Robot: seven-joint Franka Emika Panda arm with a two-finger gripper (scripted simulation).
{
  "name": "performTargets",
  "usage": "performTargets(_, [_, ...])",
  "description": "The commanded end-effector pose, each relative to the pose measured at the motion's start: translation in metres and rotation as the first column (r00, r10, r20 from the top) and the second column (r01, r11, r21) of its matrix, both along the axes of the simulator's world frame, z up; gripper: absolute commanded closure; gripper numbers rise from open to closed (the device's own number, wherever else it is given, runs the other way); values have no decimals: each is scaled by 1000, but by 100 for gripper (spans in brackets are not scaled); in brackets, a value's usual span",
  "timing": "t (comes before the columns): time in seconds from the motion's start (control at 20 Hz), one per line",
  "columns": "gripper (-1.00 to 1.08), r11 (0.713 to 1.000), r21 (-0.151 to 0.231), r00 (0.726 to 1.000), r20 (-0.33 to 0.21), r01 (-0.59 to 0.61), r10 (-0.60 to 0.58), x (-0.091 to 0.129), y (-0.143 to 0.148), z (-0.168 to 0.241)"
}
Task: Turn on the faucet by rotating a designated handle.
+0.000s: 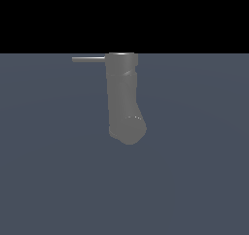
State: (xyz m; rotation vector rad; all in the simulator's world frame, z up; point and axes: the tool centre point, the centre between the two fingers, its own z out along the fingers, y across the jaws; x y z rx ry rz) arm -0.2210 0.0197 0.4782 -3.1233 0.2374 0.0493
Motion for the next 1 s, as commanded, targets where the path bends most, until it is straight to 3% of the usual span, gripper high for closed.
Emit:
performTargets(0.0, [108,999,13,999,-3,47,-47,12,3,-4])
performTargets(0.5, [108,960,54,962,-31,274,-272,66,21,-27])
performTargets(0.95, [108,877,57,878,-63,477,-474,114,39,-56])
